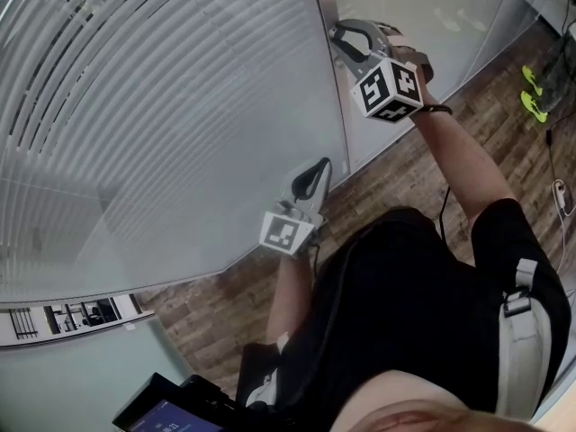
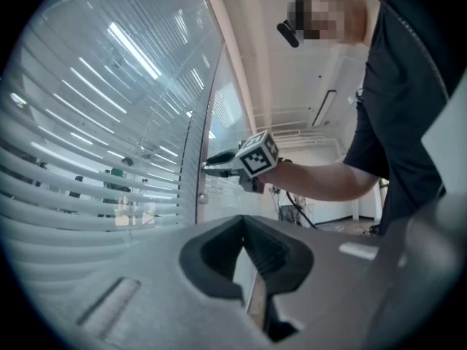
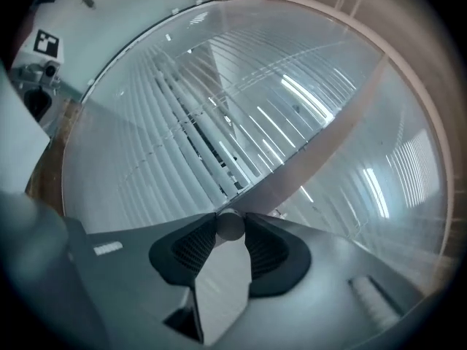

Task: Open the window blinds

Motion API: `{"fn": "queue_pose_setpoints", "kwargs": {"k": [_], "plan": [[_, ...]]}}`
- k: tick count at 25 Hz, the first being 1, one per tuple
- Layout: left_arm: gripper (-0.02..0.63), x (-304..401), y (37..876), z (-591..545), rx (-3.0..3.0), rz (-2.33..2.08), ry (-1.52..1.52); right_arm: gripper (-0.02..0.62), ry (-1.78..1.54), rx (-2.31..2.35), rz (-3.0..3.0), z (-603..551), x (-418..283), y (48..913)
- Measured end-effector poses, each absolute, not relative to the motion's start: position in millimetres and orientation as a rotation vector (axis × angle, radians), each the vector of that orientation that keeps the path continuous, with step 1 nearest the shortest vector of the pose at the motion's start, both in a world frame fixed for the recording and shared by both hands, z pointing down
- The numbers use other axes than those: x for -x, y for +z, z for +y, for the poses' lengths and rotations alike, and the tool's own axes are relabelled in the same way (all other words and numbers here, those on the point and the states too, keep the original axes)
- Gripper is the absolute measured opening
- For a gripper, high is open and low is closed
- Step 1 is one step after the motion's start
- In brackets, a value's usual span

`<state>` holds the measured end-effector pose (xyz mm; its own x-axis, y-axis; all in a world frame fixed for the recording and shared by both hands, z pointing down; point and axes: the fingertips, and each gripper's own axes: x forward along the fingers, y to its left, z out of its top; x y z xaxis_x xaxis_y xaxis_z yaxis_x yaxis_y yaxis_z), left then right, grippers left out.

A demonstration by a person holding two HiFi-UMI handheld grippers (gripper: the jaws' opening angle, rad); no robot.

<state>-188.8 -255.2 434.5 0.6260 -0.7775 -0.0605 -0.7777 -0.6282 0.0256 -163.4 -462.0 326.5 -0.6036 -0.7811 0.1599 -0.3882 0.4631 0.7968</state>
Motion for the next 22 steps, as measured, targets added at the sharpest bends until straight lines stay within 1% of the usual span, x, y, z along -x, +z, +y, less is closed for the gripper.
{"fn": "queue_pose_setpoints", "kwargs": {"k": [9, 19, 22], "plan": [[0.003, 186.8, 433.7, -254.9, 2.83, 1.334, 0.101, 0.129, -0.416, -1.114, -2.635, -465.6, 158.9, 323.0], [0.003, 188.2, 435.7, -251.9, 2.832, 1.328, 0.091, 0.129, 0.082, -1.177, -2.892, -468.9, 152.5, 324.1], [0.003, 186.1, 434.6, -252.4, 2.834, 1.326, 0.089, 0.129, 0.163, -1.192, -2.917, -468.8, 149.0, 321.3]]}}
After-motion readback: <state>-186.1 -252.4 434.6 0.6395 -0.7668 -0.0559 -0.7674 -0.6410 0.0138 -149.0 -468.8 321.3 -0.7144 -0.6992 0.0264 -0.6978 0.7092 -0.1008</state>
